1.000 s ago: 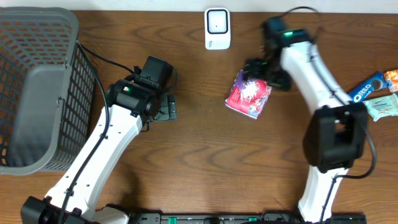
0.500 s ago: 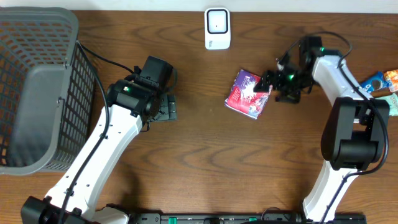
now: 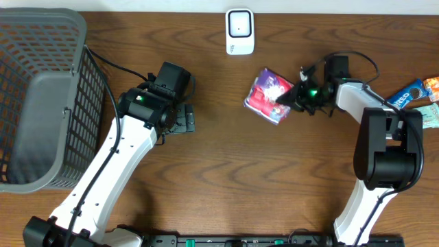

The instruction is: Scan the item barcode

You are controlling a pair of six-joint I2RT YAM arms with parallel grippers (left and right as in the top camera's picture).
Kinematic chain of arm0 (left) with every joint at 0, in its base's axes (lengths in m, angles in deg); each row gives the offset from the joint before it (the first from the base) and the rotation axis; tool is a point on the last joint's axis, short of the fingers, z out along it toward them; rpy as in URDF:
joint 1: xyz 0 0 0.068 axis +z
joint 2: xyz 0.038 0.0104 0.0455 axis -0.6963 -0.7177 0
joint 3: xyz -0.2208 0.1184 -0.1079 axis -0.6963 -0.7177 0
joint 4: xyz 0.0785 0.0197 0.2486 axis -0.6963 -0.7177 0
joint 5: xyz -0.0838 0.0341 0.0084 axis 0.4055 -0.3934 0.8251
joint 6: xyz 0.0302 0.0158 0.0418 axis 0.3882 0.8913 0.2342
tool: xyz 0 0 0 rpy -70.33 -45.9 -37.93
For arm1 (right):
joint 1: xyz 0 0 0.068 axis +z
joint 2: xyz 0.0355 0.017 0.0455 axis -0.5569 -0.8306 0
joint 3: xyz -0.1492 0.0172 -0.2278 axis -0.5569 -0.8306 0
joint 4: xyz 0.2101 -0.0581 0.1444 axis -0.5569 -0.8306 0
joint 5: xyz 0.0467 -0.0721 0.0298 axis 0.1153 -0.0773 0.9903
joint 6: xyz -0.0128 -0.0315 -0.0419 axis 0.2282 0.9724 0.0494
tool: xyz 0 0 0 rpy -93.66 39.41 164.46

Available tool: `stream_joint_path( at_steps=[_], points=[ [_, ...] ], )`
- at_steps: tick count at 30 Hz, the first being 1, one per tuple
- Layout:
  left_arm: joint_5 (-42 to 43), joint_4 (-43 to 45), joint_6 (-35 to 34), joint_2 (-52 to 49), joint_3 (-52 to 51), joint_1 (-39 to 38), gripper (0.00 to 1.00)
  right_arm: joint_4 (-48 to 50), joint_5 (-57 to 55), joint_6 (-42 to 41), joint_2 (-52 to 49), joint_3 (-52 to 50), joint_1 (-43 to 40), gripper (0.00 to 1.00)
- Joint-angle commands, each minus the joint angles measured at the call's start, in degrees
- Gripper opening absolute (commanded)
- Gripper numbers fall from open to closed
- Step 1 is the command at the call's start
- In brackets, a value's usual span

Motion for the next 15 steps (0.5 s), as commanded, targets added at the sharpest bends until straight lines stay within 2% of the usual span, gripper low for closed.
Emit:
stream_joint_path(
  at_steps=[1,5,8,15],
  points=[
    [-0.7,-0.3,-0.3,-0.1,0.1,-0.2,0.98,5.8,4.4,-14.0,-0.5,4.0,2.9,0.01],
    [-0.7,-0.3,-0.3,-0.1,0.1,-0.2,0.98,19.9,-0.8,-28.3,-0.5,7.9,7.3,0.01],
    [-0.7,-0.3,-0.3,-0.1,0.1,-0.2,0.98,26.1,-9.5,-32.5,-0.5,10.8,10.7,0.02],
    [-0.7,-0.3,-0.3,-0.1,0.1,-0.2,0.98,26.2,-30.3,-36.6,-0.5,16.1,16.2,0.01]
  ],
)
